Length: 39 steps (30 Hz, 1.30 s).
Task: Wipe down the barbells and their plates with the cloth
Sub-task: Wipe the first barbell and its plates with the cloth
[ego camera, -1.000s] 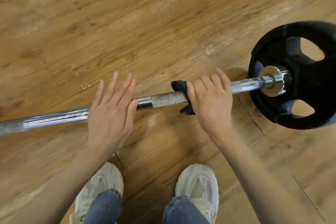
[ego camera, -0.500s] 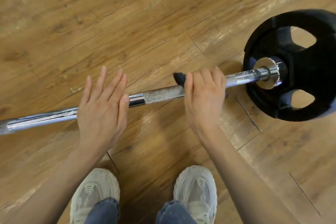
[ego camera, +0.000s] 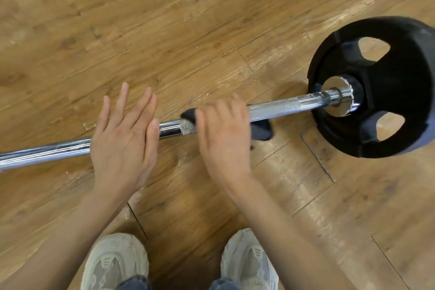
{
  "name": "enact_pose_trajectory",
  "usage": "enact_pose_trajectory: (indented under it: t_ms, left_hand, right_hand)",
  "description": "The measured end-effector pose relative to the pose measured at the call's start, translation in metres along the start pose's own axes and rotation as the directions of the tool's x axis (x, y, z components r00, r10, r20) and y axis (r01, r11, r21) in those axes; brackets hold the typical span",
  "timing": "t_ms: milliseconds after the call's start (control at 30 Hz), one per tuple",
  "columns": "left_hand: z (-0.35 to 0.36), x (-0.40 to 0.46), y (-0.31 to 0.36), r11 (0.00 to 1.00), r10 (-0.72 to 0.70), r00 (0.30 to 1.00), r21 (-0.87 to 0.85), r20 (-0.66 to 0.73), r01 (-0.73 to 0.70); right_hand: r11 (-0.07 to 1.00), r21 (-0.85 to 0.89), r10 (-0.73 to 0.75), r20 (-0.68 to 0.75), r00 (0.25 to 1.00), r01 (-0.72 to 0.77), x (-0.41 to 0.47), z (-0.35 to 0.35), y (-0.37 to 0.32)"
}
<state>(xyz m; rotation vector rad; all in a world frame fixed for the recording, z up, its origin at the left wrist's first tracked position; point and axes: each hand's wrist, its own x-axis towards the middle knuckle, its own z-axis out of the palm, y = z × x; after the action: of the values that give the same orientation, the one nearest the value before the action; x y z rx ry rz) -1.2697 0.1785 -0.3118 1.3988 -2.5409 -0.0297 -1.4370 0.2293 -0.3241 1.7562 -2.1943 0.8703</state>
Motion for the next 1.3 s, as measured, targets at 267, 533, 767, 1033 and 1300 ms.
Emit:
enact_pose_trajectory:
  t_ms: [267,533,767,1033,1300]
  left_hand:
    - [-0.004,0.005,-0.001,1.0,-0.001,0.999,-0.009,0.039,0.001]
    - [-0.002,0.024,0.037,0.99,0.064,0.997,-0.125,0.042,-0.058]
    - [-0.005,0.018,0.036,0.989,0.082,0.994,-0.128,0.065,-0.073]
    - [-0.007,0.013,0.05,0.986,0.105,0.99,-0.14,0.096,-0.091]
    - [0.003,0.001,0.051,0.982,0.189,0.974,0.0,0.121,-0.191]
  right_hand:
    - [0.993,-0.045,0.106,0.0,0.994,-0.106,0.003,-0.021,0.055]
    - [0.981,-0.192,0.07,0.456,0.887,0.021,0.056,-0.029,0.033]
    - [0.98,-0.199,0.077,0.242,0.967,-0.028,0.044,-0.013,0.033]
    - [0.993,-0.072,-0.094,-0.028,0.995,0.092,-0.011,-0.016,0.04]
    - [0.994,-0.102,0.013,0.45,0.893,0.036,0.029,-0.039,0.045]
